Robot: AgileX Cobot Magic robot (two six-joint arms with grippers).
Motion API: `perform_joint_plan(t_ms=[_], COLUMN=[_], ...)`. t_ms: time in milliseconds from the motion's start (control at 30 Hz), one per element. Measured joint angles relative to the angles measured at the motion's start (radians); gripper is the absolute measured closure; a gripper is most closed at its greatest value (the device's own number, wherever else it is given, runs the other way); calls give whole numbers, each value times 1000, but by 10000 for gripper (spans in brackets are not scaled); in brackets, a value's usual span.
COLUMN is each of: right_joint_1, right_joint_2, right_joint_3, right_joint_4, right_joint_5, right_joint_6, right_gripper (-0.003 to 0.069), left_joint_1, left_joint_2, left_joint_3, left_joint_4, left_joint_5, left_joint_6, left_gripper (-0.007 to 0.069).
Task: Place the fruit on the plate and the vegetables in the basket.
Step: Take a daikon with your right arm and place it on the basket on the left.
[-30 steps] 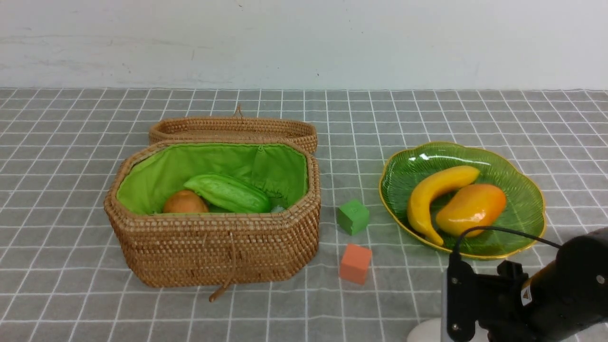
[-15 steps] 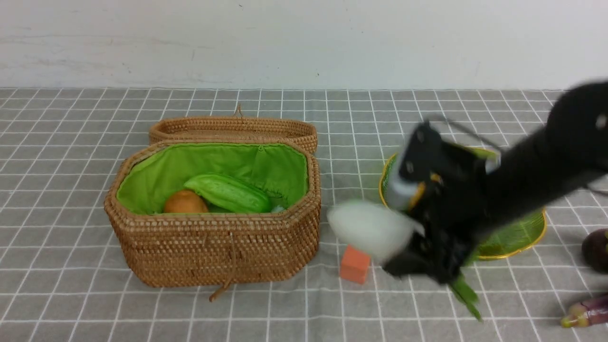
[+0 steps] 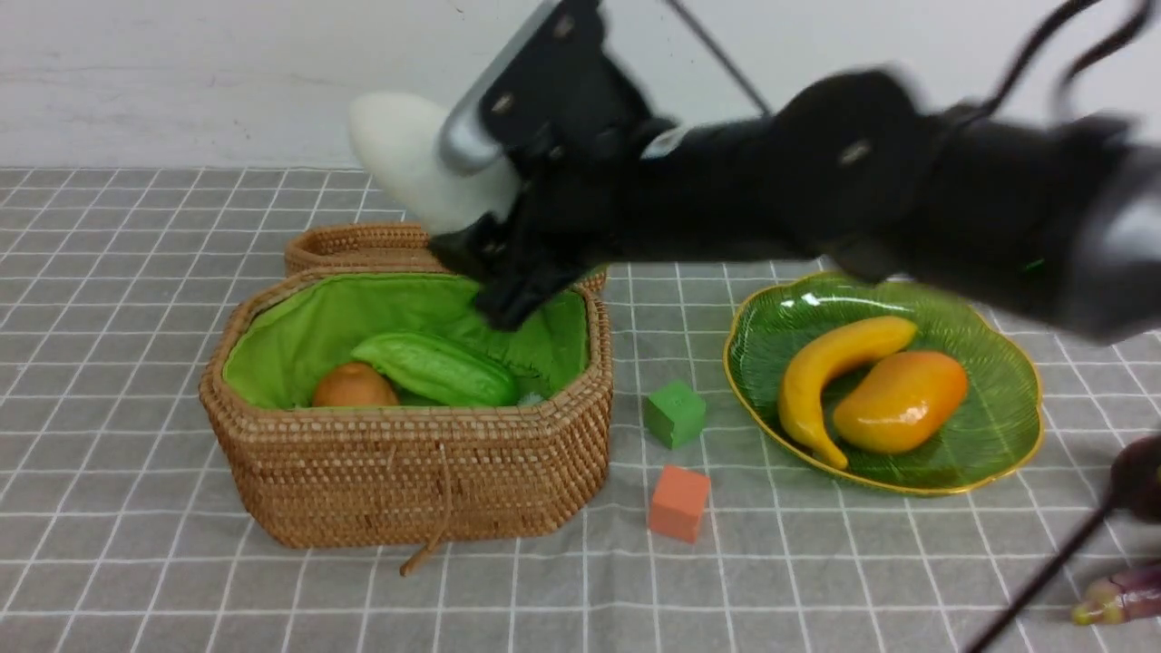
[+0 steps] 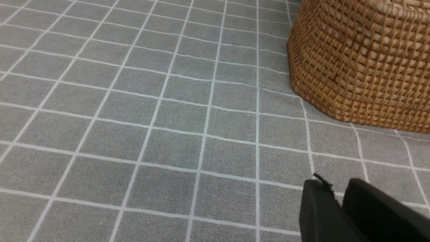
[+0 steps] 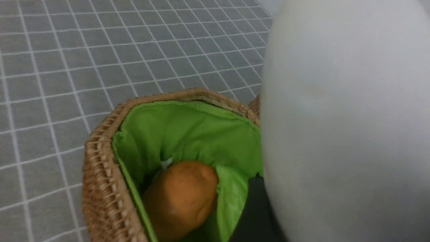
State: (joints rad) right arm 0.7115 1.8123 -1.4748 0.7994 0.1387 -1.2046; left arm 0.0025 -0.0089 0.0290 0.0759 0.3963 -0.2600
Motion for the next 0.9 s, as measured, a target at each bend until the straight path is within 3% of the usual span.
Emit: perform_joint_plan(t_ms=[200, 500, 733, 900], right_joint_1=[64, 73, 74, 74], right_joint_2=[106, 143, 141, 133], right_joint_3=[0, 0, 0, 0], right_joint_4=[9, 111, 183, 184], right_joint_5=[-127, -86, -70, -8], right_joint_6=[-92, -99, -100, -100], right_gripper=[121, 117, 1, -3], left_joint_1=[0, 0, 0, 0], left_joint_2=[0, 0, 0, 0], left_joint_3=[0, 0, 0, 0], left_joint_4=[0, 0, 0, 0], left_joint_5=[0, 0, 0, 0], left_joint_6=[0, 0, 0, 0], left_gripper=[515, 515, 515, 515])
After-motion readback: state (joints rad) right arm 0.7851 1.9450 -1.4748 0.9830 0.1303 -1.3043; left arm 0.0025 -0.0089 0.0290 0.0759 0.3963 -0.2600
